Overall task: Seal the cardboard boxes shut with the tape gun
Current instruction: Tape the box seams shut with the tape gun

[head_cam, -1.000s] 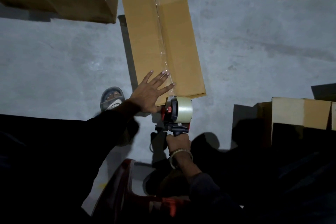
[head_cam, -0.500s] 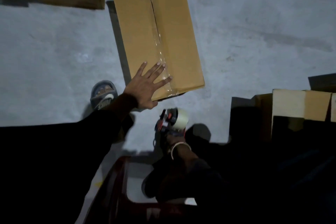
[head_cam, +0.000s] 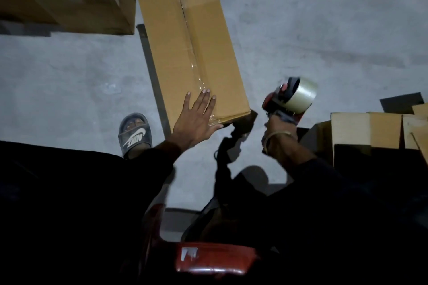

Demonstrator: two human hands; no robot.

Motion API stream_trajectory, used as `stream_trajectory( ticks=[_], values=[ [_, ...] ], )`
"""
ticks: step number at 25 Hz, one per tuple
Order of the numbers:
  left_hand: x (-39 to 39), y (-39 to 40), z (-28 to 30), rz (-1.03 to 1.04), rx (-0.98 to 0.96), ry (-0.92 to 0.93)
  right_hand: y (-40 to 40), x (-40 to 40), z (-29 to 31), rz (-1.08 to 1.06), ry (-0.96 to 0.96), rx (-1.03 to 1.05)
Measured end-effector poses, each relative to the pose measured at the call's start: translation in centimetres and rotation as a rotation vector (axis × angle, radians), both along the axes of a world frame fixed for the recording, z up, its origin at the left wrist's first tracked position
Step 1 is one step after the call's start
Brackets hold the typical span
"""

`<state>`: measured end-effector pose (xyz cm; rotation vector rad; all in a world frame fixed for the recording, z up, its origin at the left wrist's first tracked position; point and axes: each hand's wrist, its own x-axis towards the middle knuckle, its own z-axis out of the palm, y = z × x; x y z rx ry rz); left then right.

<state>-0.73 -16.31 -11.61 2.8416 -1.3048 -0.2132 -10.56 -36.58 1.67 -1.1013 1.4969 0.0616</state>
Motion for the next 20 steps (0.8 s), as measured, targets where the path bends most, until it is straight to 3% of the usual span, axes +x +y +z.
stream_trajectory(
  ticks=[3, 6, 11, 16, 20],
  values=[
    [-1.1, -0.6, -1.3, -0.09, 0.029, -0.007, -3.1, 3.6, 2.1, -0.078, -0.035, -0.017],
    [-2.6, -1.4, -2.4, -0.133, 0.059, -0.038, -4.1, 6.1, 5.5, 0.18, 0.003, -0.136],
    [-2.0, 0.2, -1.4, -0.165, 0.003, -0.007, -1.7, 7.9, 5.9, 0.266, -0.076, -0.043],
    [-0.9, 5.8, -1.8, -0.39, -0.02, -0.024, 0.8, 8.4, 5.4, 0.306, -0.02, 0.076],
    [1.7, 9.6, -0.9, -0.653, -0.057, -0.122, 2.1, 9.2, 5.0, 0.415, -0.051, -0.037]
  ],
)
